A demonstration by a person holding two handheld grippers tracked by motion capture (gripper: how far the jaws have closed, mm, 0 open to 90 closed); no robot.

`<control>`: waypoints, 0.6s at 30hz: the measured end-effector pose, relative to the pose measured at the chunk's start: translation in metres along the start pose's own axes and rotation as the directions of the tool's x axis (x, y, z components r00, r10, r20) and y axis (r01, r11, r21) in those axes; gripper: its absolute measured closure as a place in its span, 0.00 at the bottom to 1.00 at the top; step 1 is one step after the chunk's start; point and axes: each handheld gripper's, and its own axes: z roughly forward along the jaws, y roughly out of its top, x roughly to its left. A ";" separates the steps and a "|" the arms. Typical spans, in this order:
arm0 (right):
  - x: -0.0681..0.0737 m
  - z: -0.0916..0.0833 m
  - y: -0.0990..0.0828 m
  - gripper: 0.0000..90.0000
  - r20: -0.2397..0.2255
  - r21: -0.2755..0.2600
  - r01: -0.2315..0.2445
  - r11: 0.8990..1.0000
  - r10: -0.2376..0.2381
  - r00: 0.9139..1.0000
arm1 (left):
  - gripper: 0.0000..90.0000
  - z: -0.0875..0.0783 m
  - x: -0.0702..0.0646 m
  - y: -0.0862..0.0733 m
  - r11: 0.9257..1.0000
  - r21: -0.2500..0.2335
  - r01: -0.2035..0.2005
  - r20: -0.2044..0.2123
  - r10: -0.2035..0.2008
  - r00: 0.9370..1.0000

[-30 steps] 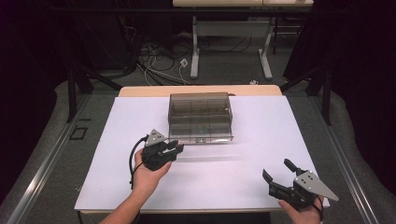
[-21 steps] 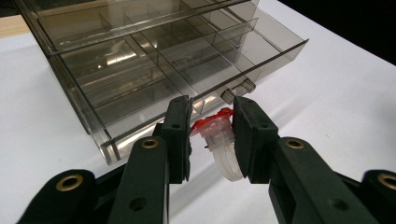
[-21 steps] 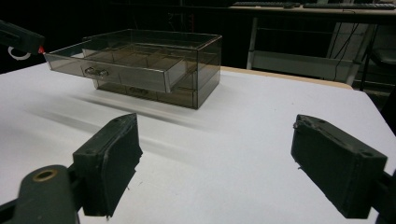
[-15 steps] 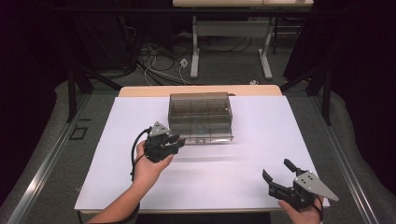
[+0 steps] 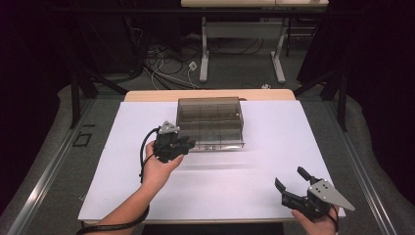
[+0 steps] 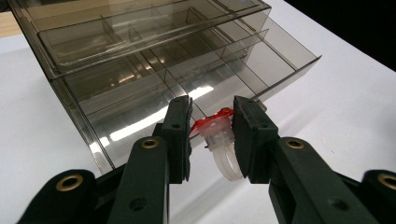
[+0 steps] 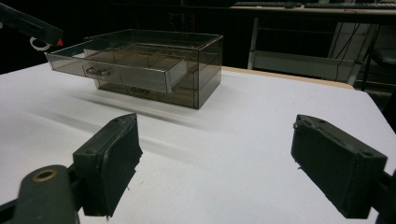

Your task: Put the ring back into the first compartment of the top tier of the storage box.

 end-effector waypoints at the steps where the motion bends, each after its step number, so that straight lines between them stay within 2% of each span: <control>1: 0.000 0.000 0.000 0.16 0.000 0.000 0.000 1.000 0.000 1.000 | 0.75 0.000 0.001 0.001 1.000 0.005 -0.002 -0.003 0.002 1.000; 8: 0.000 0.000 0.000 0.16 -0.001 0.001 0.000 1.000 0.000 1.000 | 0.75 0.005 0.004 0.007 1.000 0.005 0.010 -0.008 -0.010 1.000; 11: 0.000 0.000 0.000 0.16 -0.001 0.001 -0.001 1.000 0.001 1.000 | 0.75 0.008 0.005 0.009 1.000 0.002 0.031 -0.004 -0.031 1.000; 18: 0.000 0.000 0.000 0.16 -0.003 0.003 -0.001 1.000 0.001 1.000 | 0.75 0.015 0.008 0.014 0.999 0.024 0.047 -0.011 -0.047 0.999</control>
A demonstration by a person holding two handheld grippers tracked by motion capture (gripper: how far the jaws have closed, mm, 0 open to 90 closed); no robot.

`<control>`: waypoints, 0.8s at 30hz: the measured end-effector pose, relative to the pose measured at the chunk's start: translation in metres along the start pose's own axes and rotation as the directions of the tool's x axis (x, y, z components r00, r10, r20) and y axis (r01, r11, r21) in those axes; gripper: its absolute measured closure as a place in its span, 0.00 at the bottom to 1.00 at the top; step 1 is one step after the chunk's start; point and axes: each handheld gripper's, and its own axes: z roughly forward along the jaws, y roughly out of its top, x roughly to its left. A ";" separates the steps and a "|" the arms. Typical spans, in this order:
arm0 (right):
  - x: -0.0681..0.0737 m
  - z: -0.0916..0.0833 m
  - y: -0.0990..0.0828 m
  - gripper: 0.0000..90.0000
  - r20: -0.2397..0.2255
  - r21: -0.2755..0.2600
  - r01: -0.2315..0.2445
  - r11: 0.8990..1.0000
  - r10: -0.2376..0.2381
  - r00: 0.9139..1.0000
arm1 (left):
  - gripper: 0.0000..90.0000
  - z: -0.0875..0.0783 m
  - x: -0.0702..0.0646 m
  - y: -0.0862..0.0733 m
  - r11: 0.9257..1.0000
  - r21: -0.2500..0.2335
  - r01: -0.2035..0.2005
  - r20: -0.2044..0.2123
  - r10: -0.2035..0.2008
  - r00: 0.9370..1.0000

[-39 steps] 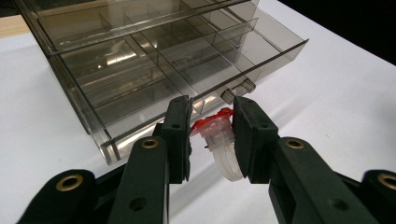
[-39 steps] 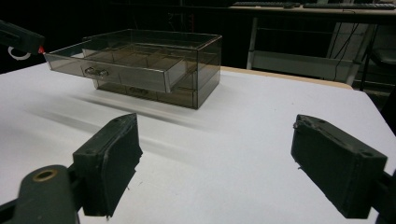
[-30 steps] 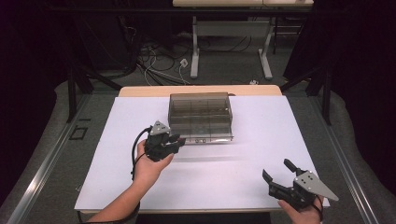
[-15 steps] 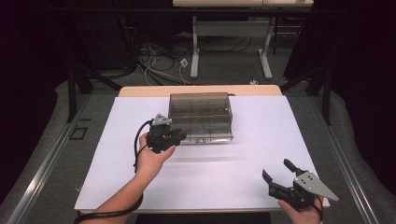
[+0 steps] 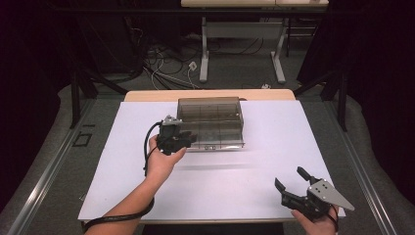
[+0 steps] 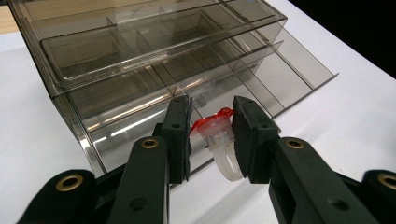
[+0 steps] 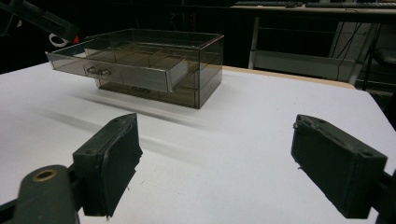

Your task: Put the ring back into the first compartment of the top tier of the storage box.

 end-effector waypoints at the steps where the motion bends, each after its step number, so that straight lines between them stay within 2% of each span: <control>1: 0.000 0.000 0.000 0.16 -0.001 0.000 0.001 1.000 -0.001 1.000 | 0.75 0.002 0.001 0.001 1.000 -0.002 -0.003 -0.006 0.003 1.000; 8: 0.000 0.000 0.000 0.16 0.000 0.003 0.000 1.000 0.000 1.000 | 0.75 0.008 0.003 0.003 1.000 0.014 -0.003 -0.016 0.003 1.000; 10: 0.000 0.000 0.000 0.16 -0.001 0.006 0.000 1.000 0.000 1.000 | 0.75 0.009 0.004 0.003 1.000 0.016 0.011 -0.017 -0.011 1.000; 12: 0.000 0.000 0.000 0.16 0.000 0.005 0.001 1.000 -0.001 1.000 | 0.75 0.010 0.006 0.003 1.000 0.021 0.005 -0.024 -0.005 1.000; 24: 0.000 0.000 0.000 0.16 -0.002 0.002 -0.001 1.000 0.001 1.000 | 0.75 0.014 0.015 0.000 0.999 0.029 0.042 -0.050 -0.040 0.998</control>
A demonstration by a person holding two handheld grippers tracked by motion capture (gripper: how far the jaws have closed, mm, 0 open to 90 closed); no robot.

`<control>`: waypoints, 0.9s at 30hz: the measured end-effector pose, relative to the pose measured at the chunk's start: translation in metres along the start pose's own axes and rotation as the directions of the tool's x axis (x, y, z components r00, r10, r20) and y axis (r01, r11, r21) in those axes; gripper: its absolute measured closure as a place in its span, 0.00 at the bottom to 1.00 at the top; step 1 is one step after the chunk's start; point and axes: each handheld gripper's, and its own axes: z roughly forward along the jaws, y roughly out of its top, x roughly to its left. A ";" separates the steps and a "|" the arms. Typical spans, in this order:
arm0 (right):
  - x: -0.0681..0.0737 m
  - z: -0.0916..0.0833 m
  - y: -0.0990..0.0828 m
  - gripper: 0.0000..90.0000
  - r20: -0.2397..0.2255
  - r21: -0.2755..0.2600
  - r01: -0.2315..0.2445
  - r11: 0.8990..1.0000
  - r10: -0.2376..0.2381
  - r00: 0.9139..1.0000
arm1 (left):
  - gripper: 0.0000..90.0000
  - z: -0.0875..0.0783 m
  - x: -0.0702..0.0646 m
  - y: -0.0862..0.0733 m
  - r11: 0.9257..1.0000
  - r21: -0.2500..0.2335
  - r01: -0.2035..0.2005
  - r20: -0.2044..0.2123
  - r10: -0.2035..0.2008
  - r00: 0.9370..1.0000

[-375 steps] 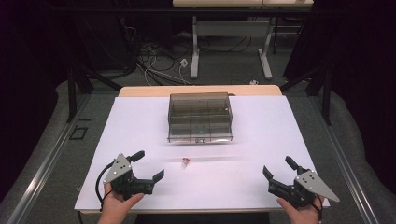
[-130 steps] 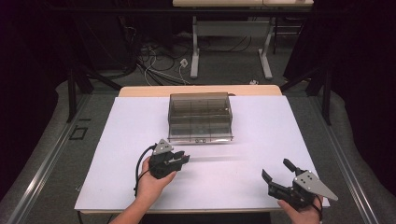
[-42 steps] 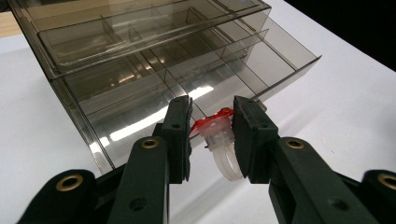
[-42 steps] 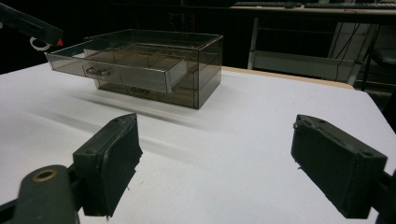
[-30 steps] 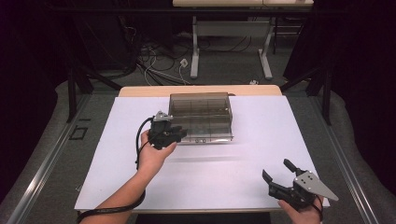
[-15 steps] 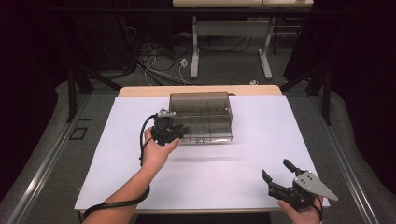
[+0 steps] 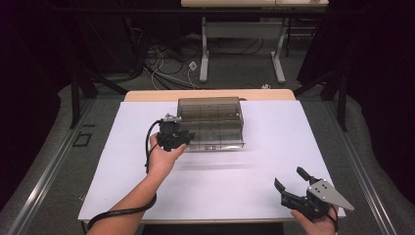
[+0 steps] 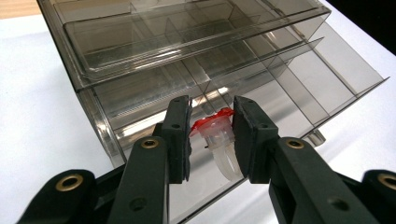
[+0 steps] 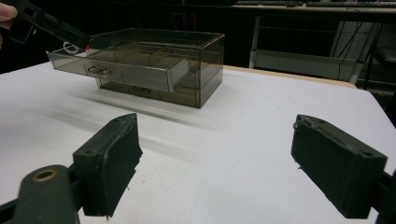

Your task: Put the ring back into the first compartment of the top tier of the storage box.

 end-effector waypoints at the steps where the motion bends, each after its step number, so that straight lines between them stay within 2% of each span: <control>1: 0.000 0.000 0.000 0.16 -0.001 0.000 0.000 1.000 0.000 1.000 | 0.75 0.000 0.000 0.000 1.000 0.001 0.005 0.000 -0.005 1.000; 22: 0.000 0.000 0.000 0.16 -0.003 0.002 0.002 1.000 -0.002 1.000 | 0.74 0.007 0.004 -0.001 1.000 0.001 0.021 -0.016 -0.021 1.000; 27: 0.000 0.000 0.000 0.16 -0.002 0.003 0.003 1.000 -0.003 1.000 | 0.65 0.007 0.004 -0.002 1.000 -0.007 0.019 -0.024 -0.019 1.000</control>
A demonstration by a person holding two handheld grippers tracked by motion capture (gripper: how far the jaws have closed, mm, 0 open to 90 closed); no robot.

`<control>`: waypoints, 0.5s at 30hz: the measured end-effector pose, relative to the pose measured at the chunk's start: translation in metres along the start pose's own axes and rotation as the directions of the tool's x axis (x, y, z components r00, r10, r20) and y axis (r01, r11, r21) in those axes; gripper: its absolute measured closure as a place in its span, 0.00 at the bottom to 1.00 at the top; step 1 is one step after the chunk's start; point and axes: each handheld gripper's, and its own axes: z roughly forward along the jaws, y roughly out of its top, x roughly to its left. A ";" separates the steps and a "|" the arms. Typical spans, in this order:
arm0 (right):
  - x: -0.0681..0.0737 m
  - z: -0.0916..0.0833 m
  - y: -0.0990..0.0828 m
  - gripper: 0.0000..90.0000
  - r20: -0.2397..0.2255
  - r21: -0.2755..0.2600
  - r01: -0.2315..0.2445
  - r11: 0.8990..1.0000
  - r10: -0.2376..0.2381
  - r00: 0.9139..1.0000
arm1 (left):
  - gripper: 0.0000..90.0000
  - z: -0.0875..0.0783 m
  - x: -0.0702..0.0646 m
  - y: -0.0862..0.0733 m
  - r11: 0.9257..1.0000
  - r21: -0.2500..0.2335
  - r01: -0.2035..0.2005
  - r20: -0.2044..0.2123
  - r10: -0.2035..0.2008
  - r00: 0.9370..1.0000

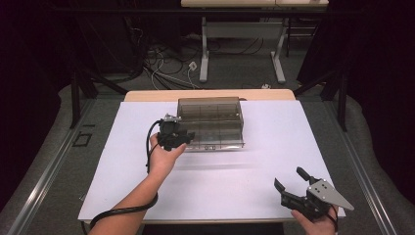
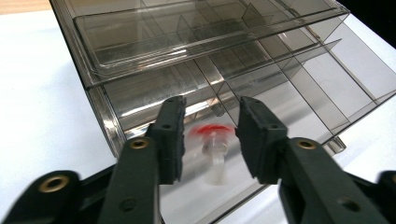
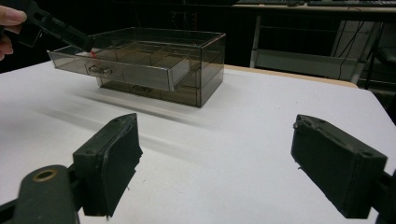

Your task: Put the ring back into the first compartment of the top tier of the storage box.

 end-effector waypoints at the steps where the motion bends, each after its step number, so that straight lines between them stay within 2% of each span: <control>1: 0.000 0.000 0.000 0.16 -0.001 0.000 -0.001 1.000 0.001 1.000 | 0.64 0.000 0.000 0.000 1.000 -0.003 0.000 0.003 0.000 1.000; 10: 0.000 0.000 0.000 0.16 0.000 -0.001 -0.001 1.000 0.001 1.000 | 0.50 -0.002 0.000 0.001 1.000 -0.020 0.004 0.006 -0.004 1.000; 14: 0.000 0.000 0.000 0.16 0.000 -0.001 -0.001 1.000 0.001 1.000 | 0.50 -0.005 -0.001 0.004 0.999 -0.032 -0.003 0.011 0.003 1.000; 15: 0.000 0.000 0.000 0.16 0.000 -0.001 -0.001 1.000 0.001 1.000 | 0.43 -0.005 -0.001 0.004 0.999 -0.032 -0.003 0.011 0.003 1.000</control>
